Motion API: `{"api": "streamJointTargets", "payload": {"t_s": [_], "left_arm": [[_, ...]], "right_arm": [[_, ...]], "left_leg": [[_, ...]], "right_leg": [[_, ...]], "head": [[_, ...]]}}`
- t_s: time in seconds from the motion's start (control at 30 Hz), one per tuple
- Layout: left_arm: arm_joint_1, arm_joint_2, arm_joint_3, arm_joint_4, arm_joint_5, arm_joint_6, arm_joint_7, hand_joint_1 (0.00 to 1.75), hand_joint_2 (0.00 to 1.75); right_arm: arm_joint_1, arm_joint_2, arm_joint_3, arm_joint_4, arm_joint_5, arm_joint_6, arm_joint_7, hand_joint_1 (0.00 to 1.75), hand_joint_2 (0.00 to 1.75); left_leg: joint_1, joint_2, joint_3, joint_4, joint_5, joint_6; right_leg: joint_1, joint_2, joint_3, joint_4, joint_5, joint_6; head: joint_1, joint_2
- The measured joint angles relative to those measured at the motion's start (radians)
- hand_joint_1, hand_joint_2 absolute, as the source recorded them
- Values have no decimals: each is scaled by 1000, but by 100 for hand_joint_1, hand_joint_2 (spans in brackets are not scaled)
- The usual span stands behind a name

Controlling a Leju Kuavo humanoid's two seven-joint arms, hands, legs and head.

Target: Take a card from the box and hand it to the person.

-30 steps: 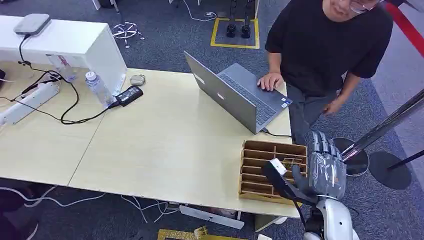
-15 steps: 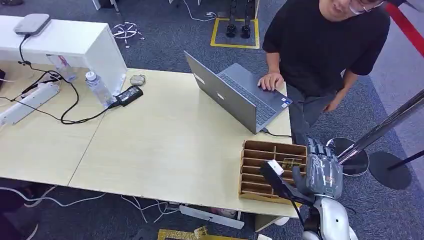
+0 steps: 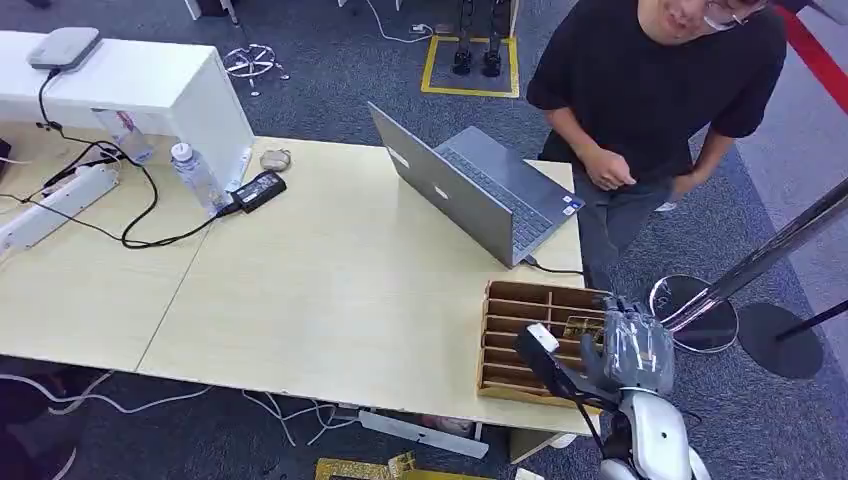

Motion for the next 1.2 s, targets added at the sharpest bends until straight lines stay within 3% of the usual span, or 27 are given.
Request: {"api": "streamJointTargets", "payload": {"t_s": [0.97, 1.2], "left_arm": [[0, 3, -2, 0, 0, 0, 3, 0, 0], [0, 3, -8, 0, 1, 2, 4, 0, 0]], "right_arm": [[-15, 0, 31, 74, -14, 19, 0, 70, 175], [-17, 0, 34, 80, -19, 19, 0, 80, 175]], "left_leg": [[0, 0, 0, 0, 0, 0], [0, 0, 0, 0, 0, 0]], "right_leg": [[0, 0, 0, 0, 0, 0], [0, 0, 0, 0, 0, 0]], "head": [[0, 0], [0, 0]]}}
